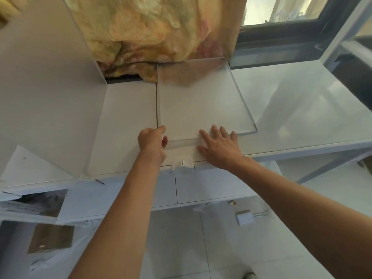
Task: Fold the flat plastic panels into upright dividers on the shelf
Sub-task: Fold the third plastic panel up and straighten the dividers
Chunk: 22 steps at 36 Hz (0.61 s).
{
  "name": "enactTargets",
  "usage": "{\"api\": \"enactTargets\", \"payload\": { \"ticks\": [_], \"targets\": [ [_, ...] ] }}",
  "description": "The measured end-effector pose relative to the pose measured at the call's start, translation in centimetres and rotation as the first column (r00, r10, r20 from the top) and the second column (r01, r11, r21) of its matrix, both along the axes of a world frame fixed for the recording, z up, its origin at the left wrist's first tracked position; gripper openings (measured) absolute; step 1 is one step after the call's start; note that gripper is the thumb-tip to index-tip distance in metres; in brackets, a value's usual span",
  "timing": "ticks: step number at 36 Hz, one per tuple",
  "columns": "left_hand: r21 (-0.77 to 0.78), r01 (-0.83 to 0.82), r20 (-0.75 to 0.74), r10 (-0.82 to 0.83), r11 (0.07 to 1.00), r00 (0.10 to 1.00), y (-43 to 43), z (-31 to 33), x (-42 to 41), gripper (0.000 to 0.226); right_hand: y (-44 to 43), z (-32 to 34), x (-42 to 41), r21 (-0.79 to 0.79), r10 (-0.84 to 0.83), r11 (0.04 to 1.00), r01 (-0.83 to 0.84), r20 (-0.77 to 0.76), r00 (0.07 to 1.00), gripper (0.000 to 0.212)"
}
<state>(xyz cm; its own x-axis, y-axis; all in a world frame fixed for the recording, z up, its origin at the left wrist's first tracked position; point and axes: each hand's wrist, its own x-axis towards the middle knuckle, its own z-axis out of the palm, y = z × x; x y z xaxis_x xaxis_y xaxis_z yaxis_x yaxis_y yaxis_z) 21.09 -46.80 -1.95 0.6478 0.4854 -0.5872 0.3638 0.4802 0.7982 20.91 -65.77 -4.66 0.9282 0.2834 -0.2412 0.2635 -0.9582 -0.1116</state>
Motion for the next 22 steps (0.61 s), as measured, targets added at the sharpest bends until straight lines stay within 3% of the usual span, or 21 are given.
{"api": "enactTargets", "payload": {
  "ticks": [3, 7, 13, 18, 20, 22],
  "targets": [
    [-0.073, 0.068, -0.048, -0.071, 0.995, 0.996, -0.2, 1.2, -0.8, 0.015, -0.8, 1.4, -0.1, 0.065, 0.02, 0.998, -0.025, 0.077, 0.997, 0.061],
    [-0.015, 0.161, -0.055, -0.162, 0.987, 0.985, -1.1, 4.0, -1.8, 0.023, -1.2, 3.8, -0.6, 0.126, 0.033, 0.991, -0.051, 0.142, 0.989, 0.061],
    [0.306, 0.262, 0.164, -0.322, 0.915, 0.933, -1.9, 12.1, -2.8, 0.017, 0.2, 7.3, -1.6, 0.244, -0.277, 0.929, 0.278, -0.04, 0.96, 0.054],
    [0.232, 0.485, 0.4, -0.537, 0.843, 0.743, -2.1, 15.6, -4.6, 0.043, 1.9, 10.1, -2.6, 0.37, -0.31, 0.875, 0.311, -0.064, 0.949, 0.031],
    [0.372, 0.473, 0.313, -0.588, 0.799, 0.746, -2.3, 14.4, -5.0, 0.034, 2.7, 10.8, -2.5, 0.45, -0.33, 0.821, 0.352, -0.129, 0.935, 0.028],
    [0.566, 0.5, 0.11, -0.661, 0.656, 0.742, -1.9, 12.3, -5.4, 0.029, 3.7, 11.7, -2.6, 0.534, -0.343, 0.749, 0.393, -0.195, 0.919, 0.035]
  ]
}}
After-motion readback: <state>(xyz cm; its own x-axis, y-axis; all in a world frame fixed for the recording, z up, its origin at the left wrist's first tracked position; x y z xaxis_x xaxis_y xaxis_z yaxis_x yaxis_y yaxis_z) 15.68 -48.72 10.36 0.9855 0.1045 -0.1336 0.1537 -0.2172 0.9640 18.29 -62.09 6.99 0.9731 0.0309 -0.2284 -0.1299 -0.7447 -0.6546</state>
